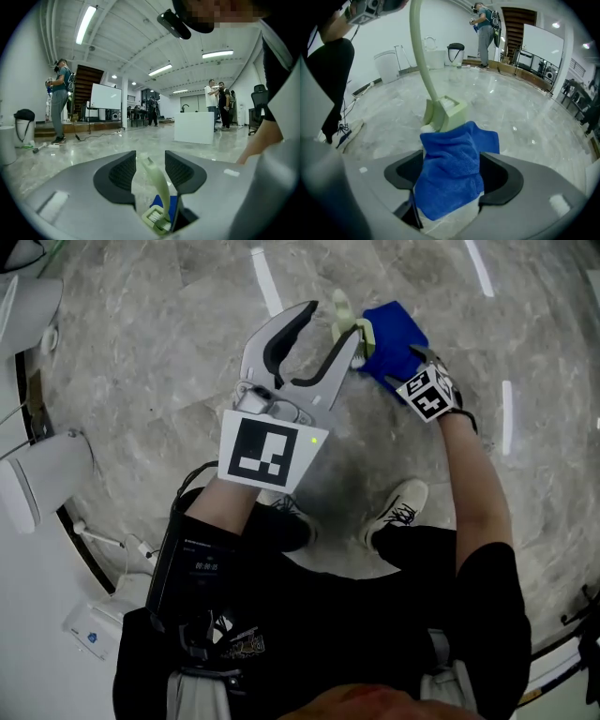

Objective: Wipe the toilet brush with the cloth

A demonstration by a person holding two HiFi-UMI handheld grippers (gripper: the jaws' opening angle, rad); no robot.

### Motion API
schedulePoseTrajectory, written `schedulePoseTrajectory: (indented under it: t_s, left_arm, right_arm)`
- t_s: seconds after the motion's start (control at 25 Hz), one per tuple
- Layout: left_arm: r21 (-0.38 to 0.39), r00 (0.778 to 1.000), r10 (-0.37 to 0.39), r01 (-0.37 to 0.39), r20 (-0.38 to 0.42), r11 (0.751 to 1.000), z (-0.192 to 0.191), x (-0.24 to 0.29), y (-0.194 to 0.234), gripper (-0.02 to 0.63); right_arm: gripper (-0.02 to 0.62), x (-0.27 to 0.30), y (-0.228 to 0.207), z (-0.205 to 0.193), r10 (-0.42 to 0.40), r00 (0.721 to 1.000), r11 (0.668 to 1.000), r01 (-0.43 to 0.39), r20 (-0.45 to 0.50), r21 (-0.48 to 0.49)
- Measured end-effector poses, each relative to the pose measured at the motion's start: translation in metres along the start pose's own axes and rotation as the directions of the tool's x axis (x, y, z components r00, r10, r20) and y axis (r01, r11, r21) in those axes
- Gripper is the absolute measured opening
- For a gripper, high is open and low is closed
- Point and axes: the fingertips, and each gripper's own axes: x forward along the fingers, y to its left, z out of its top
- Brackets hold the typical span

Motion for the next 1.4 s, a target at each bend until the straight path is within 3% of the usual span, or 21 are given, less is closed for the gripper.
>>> schedulePoseTrajectory:
  t_s: [0.16,0.28,0.36,0.4,0.48,0.64,0.84,0.96,1.04,1.12,1.24,1.4]
  left_arm:
    - [-0.035,1.0,-0.02,0.02,0.005,0.999,-0.004,0.008,0.004,0.252]
    - [-0.137,1.0,-0.019,0.022,0.025,0.99,-0.006,0.015,0.015,0.256]
    - [-0.19,1.0,-0.019,0.023,0.022,0.981,-0.008,0.021,0.021,0.256]
    - [-0.207,1.0,-0.024,0.028,0.018,0.978,-0.01,0.023,0.023,0.247]
    - [-0.224,0.999,-0.035,0.036,0.01,0.974,-0.011,0.027,0.026,0.215]
    - [-0.203,1.0,-0.024,0.023,-0.004,0.979,-0.011,0.031,0.03,0.12]
    - [-0.19,0.999,-0.04,0.039,-0.002,0.981,-0.01,0.031,0.029,0.12]
    - [-0.209,0.999,-0.048,0.049,0.01,0.977,-0.011,0.031,0.032,0.118]
    - [-0.211,0.999,-0.05,0.051,0.011,0.976,-0.011,0.032,0.03,0.118]
    - [-0.196,0.998,-0.057,0.058,0.01,0.979,-0.011,0.032,0.026,0.118]
    - [-0.177,0.998,-0.06,0.063,0.019,0.982,-0.009,0.031,0.023,0.118]
    - [-0.168,0.998,-0.06,0.063,0.025,0.984,-0.01,0.029,0.026,0.12]
  right_arm:
    - [0.398,0.035,-0.009,-0.017,-0.001,0.997,0.999,-0.002,-0.083,-0.036]
    - [0.397,0.056,-0.005,-0.039,-0.009,0.981,0.995,-0.011,-0.192,-0.1]
    - [0.244,0.059,-0.001,-0.049,-0.01,0.97,0.99,-0.025,-0.244,-0.138]
    - [0.123,0.058,-0.002,-0.05,-0.01,0.967,0.989,-0.028,-0.254,-0.143]
    - [0.078,0.048,-0.013,-0.048,-0.018,0.966,0.992,-0.014,-0.257,-0.123]
    - [0.066,0.017,-0.064,-0.021,-0.071,0.988,0.997,0.071,-0.136,-0.002]
    - [0.061,-0.021,-0.121,0.044,-0.204,0.977,0.976,0.198,0.068,0.093]
    - [0.061,-0.009,-0.109,0.093,-0.145,0.983,0.985,0.154,0.111,-0.076]
    - [0.061,0.012,-0.09,0.118,-0.075,0.995,0.967,0.09,0.068,-0.239]
    - [0.061,0.029,-0.073,0.142,0.0,1.0,0.941,0.007,0.021,-0.339]
    - [0.061,0.045,-0.058,0.158,0.075,0.995,0.919,-0.092,-0.059,-0.382]
    - [0.061,0.049,-0.063,0.139,0.083,0.986,0.924,-0.131,-0.146,-0.36]
